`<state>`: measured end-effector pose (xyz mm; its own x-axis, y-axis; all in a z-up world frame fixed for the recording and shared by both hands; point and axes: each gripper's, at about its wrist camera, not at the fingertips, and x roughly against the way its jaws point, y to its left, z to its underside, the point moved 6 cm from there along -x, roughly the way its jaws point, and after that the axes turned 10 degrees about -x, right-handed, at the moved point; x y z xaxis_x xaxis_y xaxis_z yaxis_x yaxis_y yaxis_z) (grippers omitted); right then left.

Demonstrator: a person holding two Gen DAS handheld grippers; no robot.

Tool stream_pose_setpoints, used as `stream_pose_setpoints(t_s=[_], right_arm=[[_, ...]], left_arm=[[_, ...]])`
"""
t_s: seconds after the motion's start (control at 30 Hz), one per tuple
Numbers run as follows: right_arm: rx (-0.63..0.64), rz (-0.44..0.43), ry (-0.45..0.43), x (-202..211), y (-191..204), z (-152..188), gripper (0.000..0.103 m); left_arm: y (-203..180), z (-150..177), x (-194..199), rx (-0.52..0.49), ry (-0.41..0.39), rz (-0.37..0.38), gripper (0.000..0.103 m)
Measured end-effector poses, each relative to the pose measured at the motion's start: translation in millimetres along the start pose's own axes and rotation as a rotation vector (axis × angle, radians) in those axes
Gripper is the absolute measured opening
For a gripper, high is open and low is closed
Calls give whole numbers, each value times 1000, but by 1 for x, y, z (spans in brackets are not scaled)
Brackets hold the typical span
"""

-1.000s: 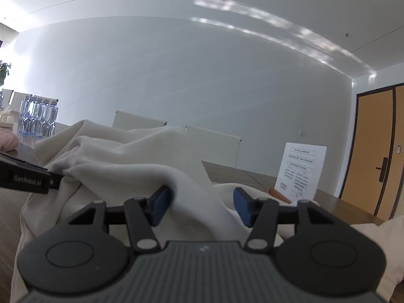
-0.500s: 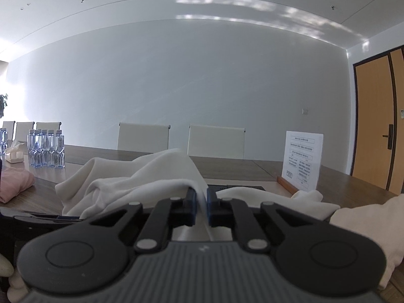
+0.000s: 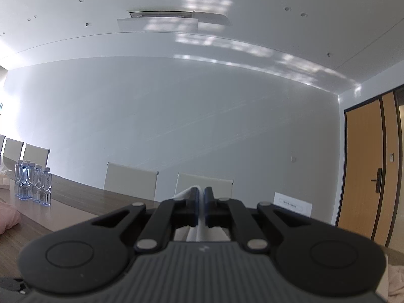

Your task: Fold clothes

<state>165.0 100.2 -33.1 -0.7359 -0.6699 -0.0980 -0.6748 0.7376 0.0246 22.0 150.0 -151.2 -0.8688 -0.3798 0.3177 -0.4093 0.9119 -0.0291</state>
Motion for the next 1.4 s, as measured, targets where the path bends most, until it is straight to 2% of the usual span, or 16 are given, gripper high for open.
stream_pose_setpoints(t_s=[0.13,0.2,0.23,0.3,0.4,0.43,0.47,0.53,0.57,0.6,0.7,0.87,1.0,1.07,1.23,1.4], right_arm=[[48,51,-114,0,-1,-36,0],[40,77,-175,10,-7,-59,0],[36,89,-206,14,-10,-70,0],[1,48,-155,20,-15,-75,0],[-49,-39,-40,27,-20,-72,4],[-58,-79,16,28,-18,-64,6],[-58,-127,74,29,-15,-52,13],[-30,-198,152,35,-8,-28,35],[-10,-216,172,40,-5,-16,51],[12,-228,191,46,-3,-4,59],[-10,-260,291,62,-3,36,60],[-169,-369,469,92,4,103,66],[-113,-424,606,93,33,165,72],[-53,-420,628,93,46,184,72],[84,-390,521,75,79,202,72],[44,-406,531,51,88,212,70]], left_arm=[[-8,2,-4,-16,32,35,74],[-9,2,-4,-23,29,36,69],[-9,2,-4,-26,27,37,51],[-10,2,-4,-33,23,38,23],[-11,2,-3,-43,17,39,8],[-11,1,-3,-45,12,39,7],[-9,-2,2,-35,-24,31,7],[-6,-9,12,-16,-95,17,6],[-4,-12,16,-7,-128,10,6],[-4,-13,17,-1,-141,8,5],[-3,-16,19,16,-180,4,5],[-2,-22,22,45,-242,-3,5],[1,-26,20,95,-242,31,5],[0,-26,26,93,-247,37,5],[-4,-26,31,79,-257,82,5],[-1,-26,30,99,-259,112,5]])
